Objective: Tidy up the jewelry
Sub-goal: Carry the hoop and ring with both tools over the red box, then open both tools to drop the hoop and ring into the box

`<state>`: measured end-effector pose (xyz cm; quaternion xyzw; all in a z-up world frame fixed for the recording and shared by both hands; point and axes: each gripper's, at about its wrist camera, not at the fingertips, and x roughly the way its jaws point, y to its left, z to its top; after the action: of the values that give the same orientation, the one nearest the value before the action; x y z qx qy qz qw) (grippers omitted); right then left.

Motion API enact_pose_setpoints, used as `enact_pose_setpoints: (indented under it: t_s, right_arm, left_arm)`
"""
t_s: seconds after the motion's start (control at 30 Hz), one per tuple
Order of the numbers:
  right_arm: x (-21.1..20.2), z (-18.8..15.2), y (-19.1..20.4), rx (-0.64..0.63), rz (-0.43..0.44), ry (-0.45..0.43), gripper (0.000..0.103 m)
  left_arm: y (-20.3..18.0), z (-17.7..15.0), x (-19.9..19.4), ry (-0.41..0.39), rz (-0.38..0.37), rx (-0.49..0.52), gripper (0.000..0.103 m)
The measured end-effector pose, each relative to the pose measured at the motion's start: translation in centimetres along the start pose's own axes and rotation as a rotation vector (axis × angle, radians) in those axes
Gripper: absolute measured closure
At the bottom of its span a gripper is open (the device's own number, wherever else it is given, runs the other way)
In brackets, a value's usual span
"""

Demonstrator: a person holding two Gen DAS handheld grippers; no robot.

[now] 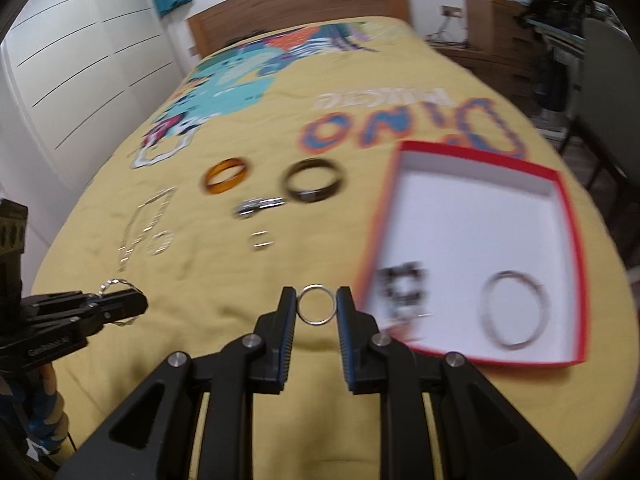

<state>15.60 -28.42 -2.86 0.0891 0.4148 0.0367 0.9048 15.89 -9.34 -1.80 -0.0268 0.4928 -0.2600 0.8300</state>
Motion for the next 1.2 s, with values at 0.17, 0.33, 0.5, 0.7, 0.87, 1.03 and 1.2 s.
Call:
enact_pose_setpoints:
  t_s: [0.17, 0.33, 0.5, 0.7, 0.87, 1.03, 1.2]
  right_arm:
    - [-0.2, 1.2, -5.4, 0.021, -0.076, 0.0, 0.084]
    - [0.7, 2.1, -9.6, 0.036, -0.117, 0.013, 0.084]
    - [2.7, 3.2, -12.8, 0.042, -0.133, 0.038, 0.084]
    - [4.1, 3.7, -15.2, 0.043, -0.132, 0.06, 0.084]
    - [5.0, 3.6, -15.8, 0.021, -0.123, 0.079, 0.084]
    - [5.8, 3.3, -15.7, -0.003, -0.118, 0.094, 0.084]
    - [6.2, 3.2, -15.4, -0.013, -0.117, 0.102, 0.083]
  left_arm:
    - [-5.9, 3.4, 3.5, 0.016, -0.062, 0.096, 0.099]
    - [-10.2, 5.4, 7.4, 0.051, -0.089, 0.153, 0.099]
    - [-12.8, 7.4, 11.1, 0.082, -0.081, 0.177, 0.099]
    - [-14.0, 8.3, 14.0, 0.115, -0.074, 0.194, 0.099]
    - [-13.6, 8.2, 15.6, 0.139, -0.063, 0.186, 0.099]
    - [-13.2, 7.9, 16.2, 0.139, -0.057, 0.177, 0.097]
    - [-13.3, 8.0, 16.3, 0.141, -0.059, 0.182, 0.097]
